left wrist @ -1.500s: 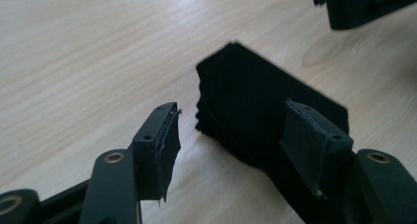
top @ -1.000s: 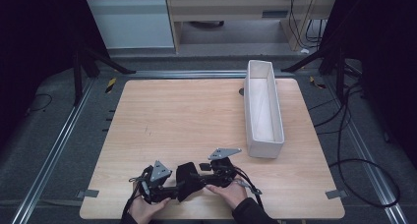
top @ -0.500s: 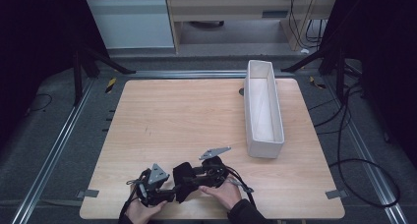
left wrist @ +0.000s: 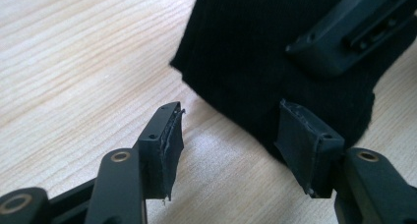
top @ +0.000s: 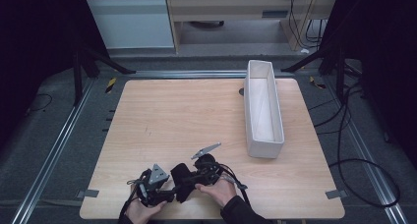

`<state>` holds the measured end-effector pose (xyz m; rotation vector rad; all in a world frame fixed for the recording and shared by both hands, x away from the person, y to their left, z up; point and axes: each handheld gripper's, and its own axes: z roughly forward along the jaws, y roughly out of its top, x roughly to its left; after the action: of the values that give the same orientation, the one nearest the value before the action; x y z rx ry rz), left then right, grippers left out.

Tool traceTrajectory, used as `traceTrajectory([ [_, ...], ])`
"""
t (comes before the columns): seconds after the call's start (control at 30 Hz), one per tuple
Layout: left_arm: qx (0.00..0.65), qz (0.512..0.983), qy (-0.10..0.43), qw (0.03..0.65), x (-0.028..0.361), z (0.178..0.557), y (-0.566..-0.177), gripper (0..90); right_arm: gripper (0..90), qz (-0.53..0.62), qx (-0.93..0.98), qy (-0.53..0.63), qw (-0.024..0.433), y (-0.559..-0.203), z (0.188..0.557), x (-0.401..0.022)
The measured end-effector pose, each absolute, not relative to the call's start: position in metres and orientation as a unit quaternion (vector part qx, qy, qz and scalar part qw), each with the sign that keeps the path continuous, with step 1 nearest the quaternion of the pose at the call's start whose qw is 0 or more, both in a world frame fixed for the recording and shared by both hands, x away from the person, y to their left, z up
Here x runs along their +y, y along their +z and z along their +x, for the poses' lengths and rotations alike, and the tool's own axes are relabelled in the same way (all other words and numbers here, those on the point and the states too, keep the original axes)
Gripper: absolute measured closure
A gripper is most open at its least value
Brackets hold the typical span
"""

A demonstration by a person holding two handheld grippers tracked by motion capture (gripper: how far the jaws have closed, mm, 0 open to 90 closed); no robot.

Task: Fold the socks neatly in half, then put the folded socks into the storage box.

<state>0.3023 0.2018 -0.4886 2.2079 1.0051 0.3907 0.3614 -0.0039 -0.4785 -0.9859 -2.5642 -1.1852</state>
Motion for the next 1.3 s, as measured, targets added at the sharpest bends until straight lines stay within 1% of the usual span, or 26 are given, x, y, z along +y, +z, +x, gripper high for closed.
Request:
traceTrajectory([
  [0.43,0.407,0.826,0.178,0.346,0.218,0.312,-0.485,40.0,70.7,-0.286,-0.839,-0.462,-0.007,-0.43,0.369,-0.044],
  [0.83,0.438,0.806,0.198,0.346,0.238,0.323,-0.484,39.3,70.6,-0.261,-0.828,-0.494,-0.054,-0.389,0.379,-0.075],
  [1.0,0.448,0.8,0.202,0.345,0.244,0.327,-0.484,39.2,70.6,-0.252,-0.83,-0.492,-0.08,-0.372,0.386,-0.088],
  [1.3,0.456,0.797,0.207,0.339,0.247,0.335,-0.485,39.3,70.5,-0.251,-0.833,-0.481,-0.11,-0.351,0.401,-0.114],
])
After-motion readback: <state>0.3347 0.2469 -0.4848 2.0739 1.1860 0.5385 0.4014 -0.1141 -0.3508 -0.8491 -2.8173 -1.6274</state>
